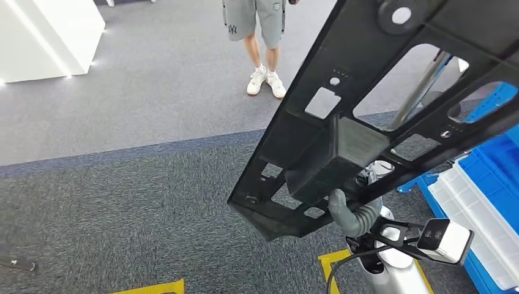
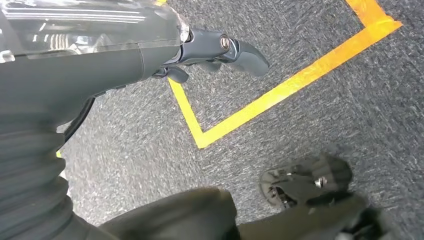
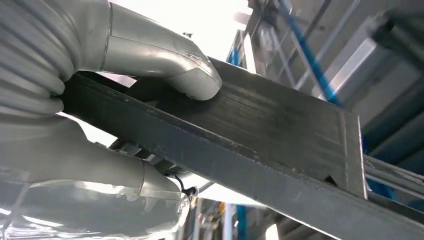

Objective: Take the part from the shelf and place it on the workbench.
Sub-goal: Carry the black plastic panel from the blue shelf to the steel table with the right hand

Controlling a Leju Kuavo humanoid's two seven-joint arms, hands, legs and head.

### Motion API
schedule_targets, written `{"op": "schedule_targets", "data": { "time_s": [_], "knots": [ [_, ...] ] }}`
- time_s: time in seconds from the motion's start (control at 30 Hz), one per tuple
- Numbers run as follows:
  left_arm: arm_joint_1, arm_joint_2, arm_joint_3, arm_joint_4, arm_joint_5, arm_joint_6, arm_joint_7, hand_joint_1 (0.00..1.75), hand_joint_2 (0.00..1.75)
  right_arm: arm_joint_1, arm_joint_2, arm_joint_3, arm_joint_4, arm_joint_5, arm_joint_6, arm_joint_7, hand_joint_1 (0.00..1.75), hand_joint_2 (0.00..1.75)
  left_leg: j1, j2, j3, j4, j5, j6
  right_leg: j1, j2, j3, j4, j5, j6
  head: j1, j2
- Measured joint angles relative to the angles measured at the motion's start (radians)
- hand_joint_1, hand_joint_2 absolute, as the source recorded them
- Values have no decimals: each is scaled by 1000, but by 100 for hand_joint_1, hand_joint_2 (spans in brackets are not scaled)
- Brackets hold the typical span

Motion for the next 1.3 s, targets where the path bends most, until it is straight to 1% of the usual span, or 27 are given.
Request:
{"op": "schedule_targets", "data": {
  "time_s": [0.03, 0.07, 0.1, 0.13, 0.17, 0.2, 0.27, 0.3, 0.37, 0.43, 0.5, 0.53, 0.57, 0.6, 0.63, 0.67, 0.73, 0.8, 0.87, 0.93, 1.0, 1.07, 1.1, 1.13, 1.17, 1.23, 1.3],
  "knots": [
    [-2, 1, -8, 0, -10, 0, 3, 0, 175, 4, 0, -2, -1, 4, 1, -1, 168, 175, 1, 13, -28, 61, -23, -2, 2, -16, 1, 0, -2, -2, 0, 0],
    [-5, 2, -16, 0, -17, 1, 5, 0, 175, 7, 0, -4, -1, 9, 1, -1, 168, 175, 2, 20, -43, 97, -31, -3, 4, -32, 1, 1, -3, -3, 0, 0],
    [-6, 3, -23, 0, -20, 2, 7, 0, 175, 8, 0, -5, -1, 13, 0, -1, 168, 175, 2, 23, -40, 98, -22, -3, 5, -47, 2, 1, -5, -3, 0, 0],
    [-6, 5, -28, 0, -22, 4, 8, 0, 175, 9, 1, -5, 0, 18, 0, -1, 168, 175, 2, 27, -18, 60, 4, 0, 6, -60, 4, 1, -7, -2, 0, 0],
    [-4, 7, -31, 0, -22, 6, 9, 0, 175, 8, 3, -5, 0, 21, 0, -1, 168, 175, 1, 40, 20, -8, 38, 5, 7, -72, 8, 1, -9, -1, 0, 0],
    [-2, 10, -33, 0, -21, 7, 11, 0, 175, 7, 5, -6, 0, 24, 0, -1, 168, 175, -4, 62, 56, -76, 60, 12, 10, -83, 11, 1, -11, 1, 0, 0],
    [0, 14, -35, 0, -21, 9, 12, 0, 175, 6, 10, -8, 0, 27, 1, -1, 168, 175, -15, 96, 98, -163, 77, 28, 16, -103, 14, 1, -15, 9, 0, 0],
    [1, 15, -36, 0, -21, 11, 12, 0, 175, 5, 11, -9, 0, 27, 2, -1, 168, 175, -19, 98, 100, -172, 72, 33, 18, -114, 15, 0, -16, 14, 0, 0],
    [4, 18, -36, 0, -19, 17, 11, 0, 175, -1, 16, -9, 3, 27, 7, -1, 168, 175, -16, 74, 100, -184, 78, 44, 19, -127, 19, -1, -19, 23, 0, 0],
    [6, 20, -36, 0, -18, 22, 10, 0, 175, -7, 20, -10, 6, 27, 13, -1, 168, 175, -7, 51, 105, -196, 87, 53, 15, -79, 7, 36, -48, 32, 0, 0],
    [7, 20, -36, 0, -15, 24, 12, 0, 175, -8, 23, -10, 12, 28, 16, 0, 168, 175, -4, 28, 107, -199, 91, 58, 11, -17, -48, 151, -108, 37, 0, 0],
    [9, 20, -36, 0, -14, 24, 15, 0, 175, -7, 25, -10, 16, 28, 16, 1, 168, 175, -4, 16, 106, -198, 92, 59, 11, -5, -83, 218, -134, 38, 0, 0],
    [13, 19, -36, 0, -13, 24, 19, 0, 175, -6, 27, -10, 21, 29, 16, 3, 168, 175, -4, 2, 106, -197, 92, 59, 10, -1, -108, 265, -143, 39, 0, 0],
    [17, 19, -36, 0, -13, 23, 23, 0, 175, -5, 28, -10, 25, 30, 16, 4, 168, 175, -3, -13, 107, -196, 91, 59, 9, 0, -118, 277, -133, 40, 0, 0],
    [23, 19, -36, 0, -13, 22, 28, 0, 175, -5, 29, -10, 29, 31, 16, 6, 168, 175, -2, -28, 107, -193, 90, 57, 6, 3, -108, 248, -103, 41, 0, 0],
    [29, 19, -36, 0, -14, 20, 33, 0, 175, -5, 30, -10, 31, 33, 16, 6, 168, 175, -1, -43, 108, -188, 87, 53, 2, 14, -82, 186, -61, 42, 0, 0],
    [39, 20, -36, 0, -16, 17, 42, 0, 175, -5, 32, -10, 32, 37, 16, 7, 168, 175, 1, -71, 102, -174, 81, 43, -8, 67, -31, 64, -9, 44, 0, 0],
    [45, 21, -36, 0, -19, 16, 46, 0, 175, -2, 34, -10, 32, 42, 16, 9, 168, 175, 3, -95, 88, -166, 80, 30, -11, 101, -17, 22, -7, 40, -1, 0],
    [54, 22, -36, 0, -19, 16, 48, 0, 175, -3, 36, -11, 30, 44, 16, 11, 168, 175, 7, -112, 77, -166, 82, 17, -8, 83, -16, 18, -6, 29, -1, 0],
    [60, 23, -35, 0, -19, 16, 46, 0, 175, -5, 40, -11, 29, 44, 16, 13, 168, 175, 5, -70, 62, -135, 64, 7, -9, 54, -10, 12, -5, 14, -2, 0],
    [58, 25, -35, 0, -20, 18, 41, 0, 175, -5, 43, -11, 27, 44, 15, 17, 168, 175, 3, -4, 14, -30, 9, -2, -4, 22, -5, 10, -8, 4, -2, 0],
    [54, 26, -35, 0, -21, 20, 35, 0, 175, -4, 44, -11, 26, 44, 12, 21, 168, 175, 5, 15, -48, 95, -41, -6, 1, -12, -2, 10, -12, -1, -2, 0],
    [53, 26, -35, 0, -23, 20, 33, 0, 175, -4, 44, -11, 26, 44, 11, 24, 168, 175, 6, 16, -61, 120, -43, -7, 3, -28, -1, 10, -13, -2, -2, 0],
    [52, 27, -35, 0, -24, 21, 30, 0, 175, -3, 44, -11, 26, 45, 9, 25, 168, 175, 6, 18, -53, 107, -27, -5, 5, -42, 0, 10, -15, -1, -2, 0],
    [52, 27, -35, 0, -25, 20, 26, 0, 175, -2, 44, -11, 25, 46, 6, 26, 168, 175, 5, 24, -24, 53, 5, -1, 6, -54, 4, 10, -17, -1, -2, 0],
    [49, 28, -36, 0, -28, 18, 16, 0, 175, 2, 44, -11, 20, 49, -1, 26, 168, 175, -4, 66, 52, -91, 58, 13, 10, -76, 11, 11, -23, 5, -2, 0],
    [41, 29, -37, 0, -30, 15, 7, 0, 175, 9, 44, -12, 15, 51, -4, 24, 168, 175, -15, 95, 87, -162, 72, 29, 14, -94, 15, 10, -27, 13, -2, 0]
  ]
}}
